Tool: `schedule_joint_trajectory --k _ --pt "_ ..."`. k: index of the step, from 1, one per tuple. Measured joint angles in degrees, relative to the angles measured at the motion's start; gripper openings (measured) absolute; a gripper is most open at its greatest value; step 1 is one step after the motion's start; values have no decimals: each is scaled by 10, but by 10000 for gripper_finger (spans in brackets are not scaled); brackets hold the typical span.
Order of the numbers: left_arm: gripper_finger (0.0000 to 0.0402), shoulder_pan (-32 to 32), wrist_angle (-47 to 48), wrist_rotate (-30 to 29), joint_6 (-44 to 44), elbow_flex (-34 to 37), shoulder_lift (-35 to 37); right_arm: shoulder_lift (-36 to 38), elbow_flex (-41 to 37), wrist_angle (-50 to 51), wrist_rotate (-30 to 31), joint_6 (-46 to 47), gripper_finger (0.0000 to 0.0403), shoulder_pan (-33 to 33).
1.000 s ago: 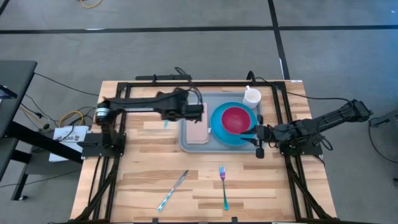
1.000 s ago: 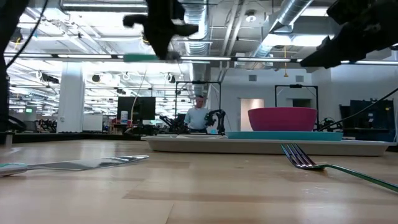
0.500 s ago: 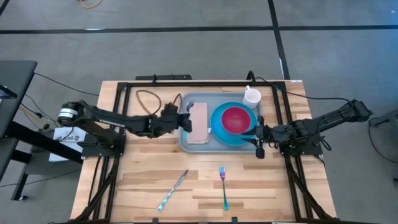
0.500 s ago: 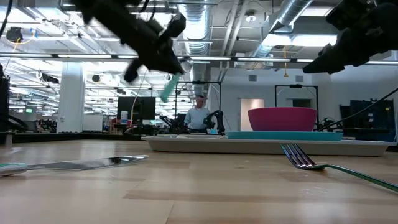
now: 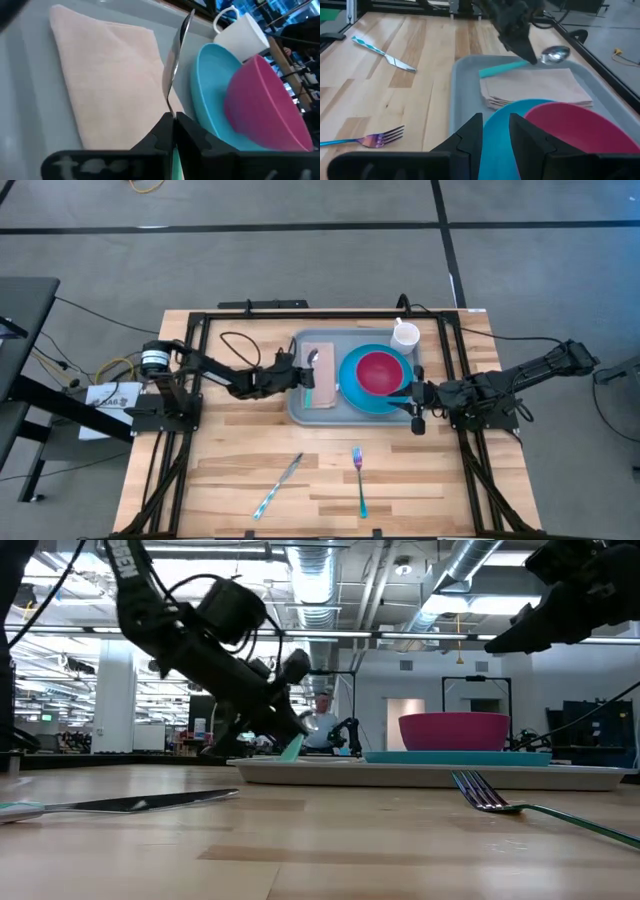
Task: Set up tray
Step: Put the green spoon on the light brown table napkin on the gray serving tray, then put the blue fork to the right of the green spoon on the light brown napkin on the gray serving tray
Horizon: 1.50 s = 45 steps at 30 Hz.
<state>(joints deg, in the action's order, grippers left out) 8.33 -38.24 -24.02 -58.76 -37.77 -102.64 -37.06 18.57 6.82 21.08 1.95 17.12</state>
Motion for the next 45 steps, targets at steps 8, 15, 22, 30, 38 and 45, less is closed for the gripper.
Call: schedule_joint_trajectory --k 8,15,22,30,38,45 --pt "10 30 75 -22 -7 -34 -16 0 0 0 0 -9 91 -1" --pt "57 29 153 -18 -18 -34 -17 0 0 0 0 -10 91 -1" --pt "92 29 140 -13 -2 -34 -17 0 0 0 0 -10 91 -1" --pt "85 28 116 -5 25 -34 -17 0 0 0 0 -11 91 -1" --pt "71 29 98 39 60 -51 -10 0 0 1 0 -11 91 -1" --pt "63 26 163 152 127 -98 57 0 0 3 0 -10 91 -1"
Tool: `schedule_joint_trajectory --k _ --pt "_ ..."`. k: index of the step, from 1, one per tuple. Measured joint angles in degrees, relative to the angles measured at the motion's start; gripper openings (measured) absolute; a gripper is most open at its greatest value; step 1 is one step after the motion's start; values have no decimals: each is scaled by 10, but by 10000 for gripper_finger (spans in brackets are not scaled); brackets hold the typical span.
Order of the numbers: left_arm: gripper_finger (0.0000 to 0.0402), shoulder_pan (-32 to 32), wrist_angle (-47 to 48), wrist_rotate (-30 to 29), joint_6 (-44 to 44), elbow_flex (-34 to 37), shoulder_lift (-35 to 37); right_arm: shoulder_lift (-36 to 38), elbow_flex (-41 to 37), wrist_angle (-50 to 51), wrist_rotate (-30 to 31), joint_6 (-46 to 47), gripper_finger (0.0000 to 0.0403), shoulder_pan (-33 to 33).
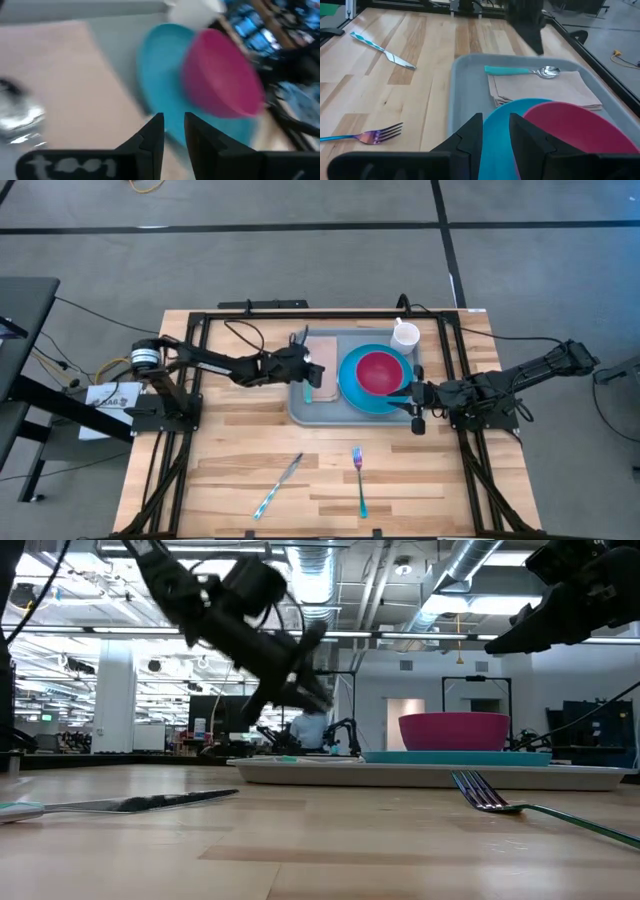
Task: Set up tray
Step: Put the blue fork to the right of the green spoon on the light brown napkin on the gray serving tray
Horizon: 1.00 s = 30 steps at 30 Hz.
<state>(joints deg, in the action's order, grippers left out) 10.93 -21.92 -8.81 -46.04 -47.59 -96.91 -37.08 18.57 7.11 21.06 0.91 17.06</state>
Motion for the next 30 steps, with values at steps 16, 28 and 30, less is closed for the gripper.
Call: schedule_joint_trajectory --k 16,28,30 --pt "61 -190 112 43 -6 -71 36 0 0 0 0 1 91 1" --pt "61 -342 77 -119 -122 -117 -30 0 0 -14 0 -14 91 1" --pt "61 -347 79 -118 -113 -153 -61 0 0 -28 0 -14 91 1"
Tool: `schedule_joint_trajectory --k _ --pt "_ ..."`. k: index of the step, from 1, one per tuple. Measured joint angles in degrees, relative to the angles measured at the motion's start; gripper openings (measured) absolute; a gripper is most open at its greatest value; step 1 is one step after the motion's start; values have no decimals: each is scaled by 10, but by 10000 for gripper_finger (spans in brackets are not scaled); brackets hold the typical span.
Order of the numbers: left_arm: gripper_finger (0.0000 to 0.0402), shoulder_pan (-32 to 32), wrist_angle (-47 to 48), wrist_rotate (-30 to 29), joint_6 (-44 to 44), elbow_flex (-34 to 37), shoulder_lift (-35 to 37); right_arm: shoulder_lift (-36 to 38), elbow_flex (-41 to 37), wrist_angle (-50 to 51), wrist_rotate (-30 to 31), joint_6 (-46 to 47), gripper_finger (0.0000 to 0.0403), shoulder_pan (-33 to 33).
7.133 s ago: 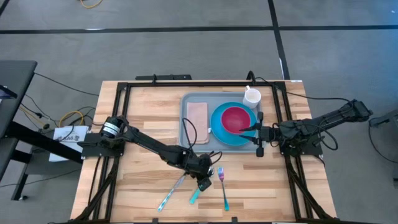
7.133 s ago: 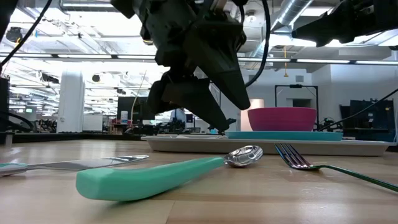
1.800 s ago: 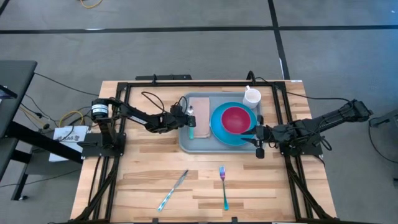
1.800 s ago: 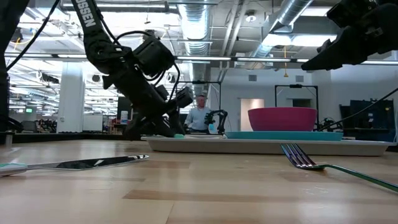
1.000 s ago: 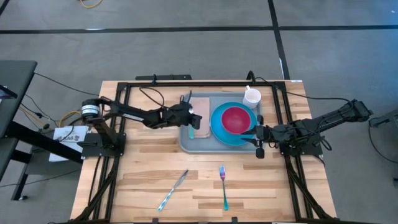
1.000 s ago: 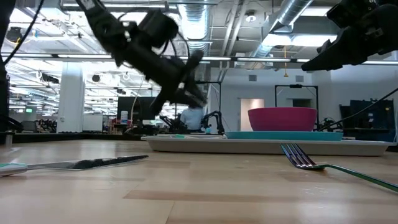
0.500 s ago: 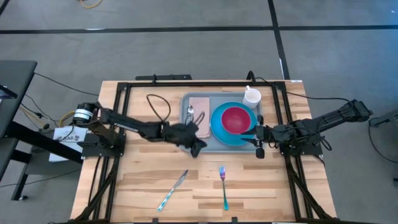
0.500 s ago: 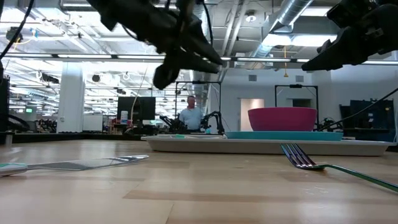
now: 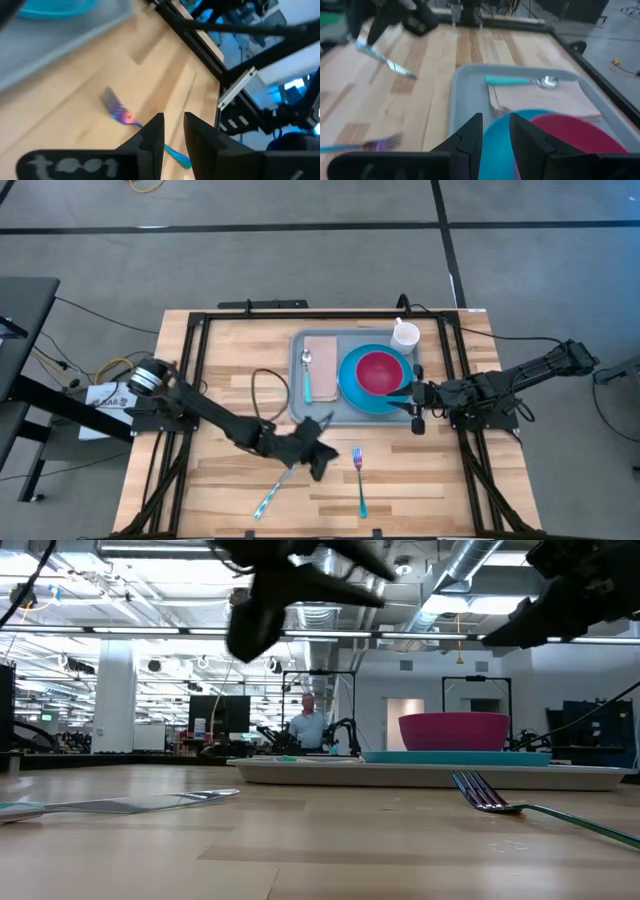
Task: Set up tray
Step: Put the blue fork to the right of the green spoon on the light brown napkin on the gray serving tray
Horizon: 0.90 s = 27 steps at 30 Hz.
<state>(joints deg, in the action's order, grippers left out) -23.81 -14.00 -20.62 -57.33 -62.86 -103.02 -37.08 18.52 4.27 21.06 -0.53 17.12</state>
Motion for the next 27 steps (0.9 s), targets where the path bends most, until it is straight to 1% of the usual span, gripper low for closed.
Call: schedule_joint_trajectory --k 2,4,6,8,10,12,15,16,18,20,21,23,25,27 --pt "61 0 2 21 17 -46 -43 0 0 -11 0 0 91 0" --pt "61 2 28 35 38 -94 -80 0 0 -19 0 -1 91 0" --pt "61 8 58 49 47 -159 -122 0 0 -23 0 -11 91 0" --pt "61 14 140 59 28 -224 -158 0 0 -32 0 -21 91 0" --pt "61 21 223 88 -10 -296 -204 0 0 -34 -1 -29 91 0" --pt "61 28 330 115 -56 -369 -245 0 0 -35 -1 -30 91 0" --pt "61 35 440 149 -103 -473 -298 0 0 -38 0 -32 91 0" --pt "61 37 467 162 -111 -504 -316 0 0 -39 -1 -34 91 0" --pt "61 38 492 181 -115 -555 -349 0 0 -39 -1 -40 91 0" --pt "61 38 504 187 -122 -594 -371 0 0 -38 -1 -40 91 0" --pt "61 38 495 186 -130 -609 -379 0 0 -35 -1 -40 91 0" --pt "61 39 509 184 -149 -632 -387 0 0 -34 -1 -40 91 0" --pt "61 39 522 185 -161 -640 -396 0 0 -33 -1 -40 91 0" --pt "61 40 554 186 -171 -638 -399 0 0 -33 -1 -40 91 0"
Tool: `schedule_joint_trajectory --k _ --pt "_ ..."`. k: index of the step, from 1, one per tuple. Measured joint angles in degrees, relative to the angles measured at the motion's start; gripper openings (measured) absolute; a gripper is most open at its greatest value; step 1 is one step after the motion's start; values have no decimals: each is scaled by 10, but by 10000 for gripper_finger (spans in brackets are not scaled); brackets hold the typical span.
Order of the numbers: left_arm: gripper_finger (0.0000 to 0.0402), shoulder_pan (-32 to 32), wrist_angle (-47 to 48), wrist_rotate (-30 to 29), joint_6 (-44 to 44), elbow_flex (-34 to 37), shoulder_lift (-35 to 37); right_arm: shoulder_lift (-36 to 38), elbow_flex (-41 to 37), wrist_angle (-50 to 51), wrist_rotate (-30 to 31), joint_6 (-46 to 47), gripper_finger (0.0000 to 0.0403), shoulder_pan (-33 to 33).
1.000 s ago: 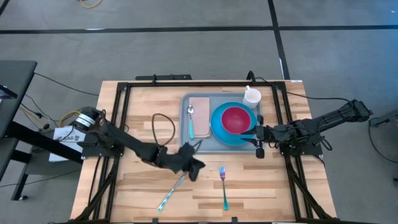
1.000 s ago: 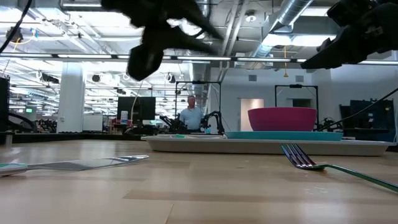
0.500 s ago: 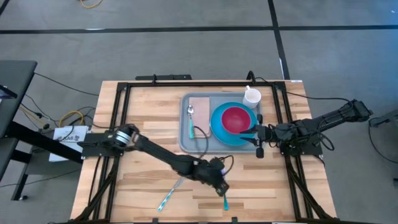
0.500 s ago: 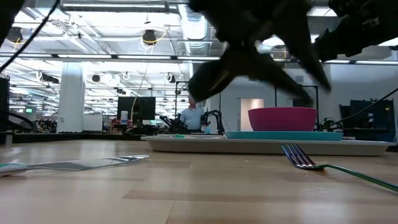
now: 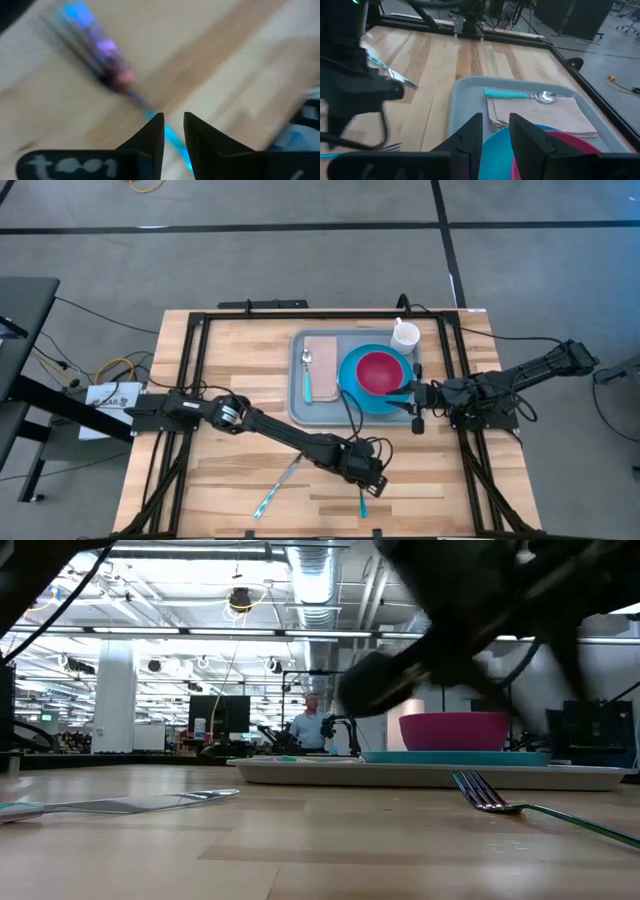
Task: Set up tray
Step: Put the blue fork to the right of the green spoon on the light brown napkin on the gray serving tray
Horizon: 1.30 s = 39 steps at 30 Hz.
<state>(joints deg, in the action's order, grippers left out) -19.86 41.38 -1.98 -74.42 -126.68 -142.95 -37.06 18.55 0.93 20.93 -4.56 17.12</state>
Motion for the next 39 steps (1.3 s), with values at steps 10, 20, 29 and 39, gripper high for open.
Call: schedule_joint_trajectory --k 10,20,29,39 --pt "61 3 59 -31 -18 3 -3 0 0 -1 0 0 91 0" --pt "61 5 29 -13 -17 2 -25 0 0 -1 0 0 91 0" --pt "61 11 51 -5 3 2 -25 0 0 0 0 0 91 0" --pt "61 14 100 15 48 1 -25 0 0 -1 0 0 91 0"
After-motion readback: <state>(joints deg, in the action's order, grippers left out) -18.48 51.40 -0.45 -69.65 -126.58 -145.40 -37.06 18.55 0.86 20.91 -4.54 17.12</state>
